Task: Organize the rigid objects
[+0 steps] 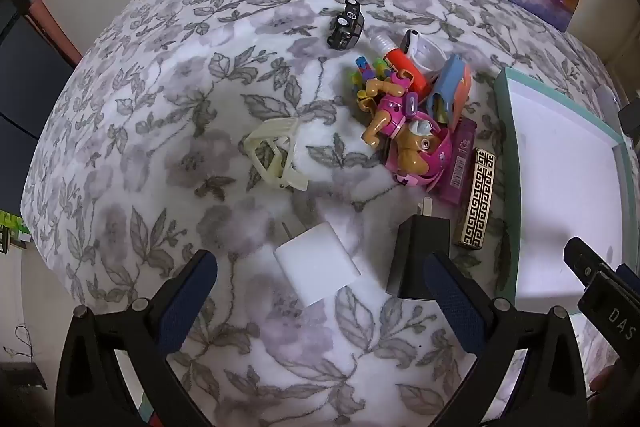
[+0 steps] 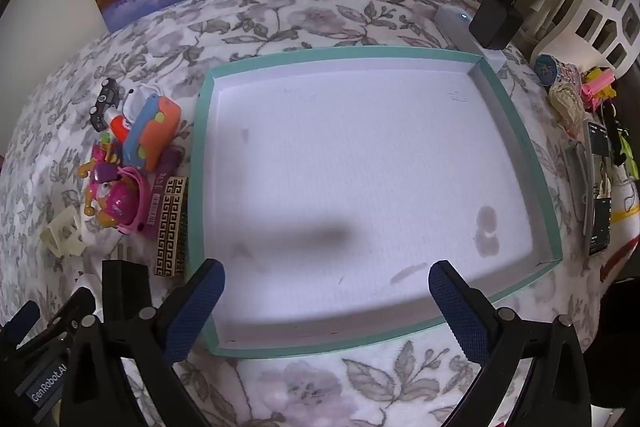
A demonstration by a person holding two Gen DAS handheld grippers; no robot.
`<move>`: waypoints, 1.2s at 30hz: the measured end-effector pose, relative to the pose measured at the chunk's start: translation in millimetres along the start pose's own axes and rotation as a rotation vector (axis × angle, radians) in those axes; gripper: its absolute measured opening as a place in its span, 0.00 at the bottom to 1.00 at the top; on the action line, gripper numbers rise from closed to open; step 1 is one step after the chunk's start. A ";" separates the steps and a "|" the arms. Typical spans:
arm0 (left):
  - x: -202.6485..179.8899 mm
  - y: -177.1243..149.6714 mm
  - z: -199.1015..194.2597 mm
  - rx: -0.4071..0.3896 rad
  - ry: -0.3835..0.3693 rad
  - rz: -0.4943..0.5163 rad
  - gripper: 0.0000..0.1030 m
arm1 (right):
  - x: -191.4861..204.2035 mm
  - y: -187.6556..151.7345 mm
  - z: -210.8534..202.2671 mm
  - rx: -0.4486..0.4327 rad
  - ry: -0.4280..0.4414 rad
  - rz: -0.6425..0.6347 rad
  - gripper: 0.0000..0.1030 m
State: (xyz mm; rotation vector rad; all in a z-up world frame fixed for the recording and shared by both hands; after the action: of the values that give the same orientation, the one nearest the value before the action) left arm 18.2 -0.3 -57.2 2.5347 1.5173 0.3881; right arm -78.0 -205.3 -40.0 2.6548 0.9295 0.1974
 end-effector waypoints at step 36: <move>3.5 -1.2 -0.9 -0.001 0.005 -0.006 1.00 | 2.8 -0.4 -0.3 0.001 0.001 -0.001 1.00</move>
State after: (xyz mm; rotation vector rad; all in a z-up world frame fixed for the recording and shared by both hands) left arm 18.5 3.4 -56.2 2.5293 1.5260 0.3951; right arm -76.1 -203.2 -39.7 2.6547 0.9318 0.1975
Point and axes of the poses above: each gripper's, at about its wrist camera, not at the fingertips, and z roughly the way its jaws point, x to its left, y to its top, the point moved 6 cm from there along z, roughly the way its jaws point, and after that the axes turned 12 degrees about z, right-handed, at the moved point
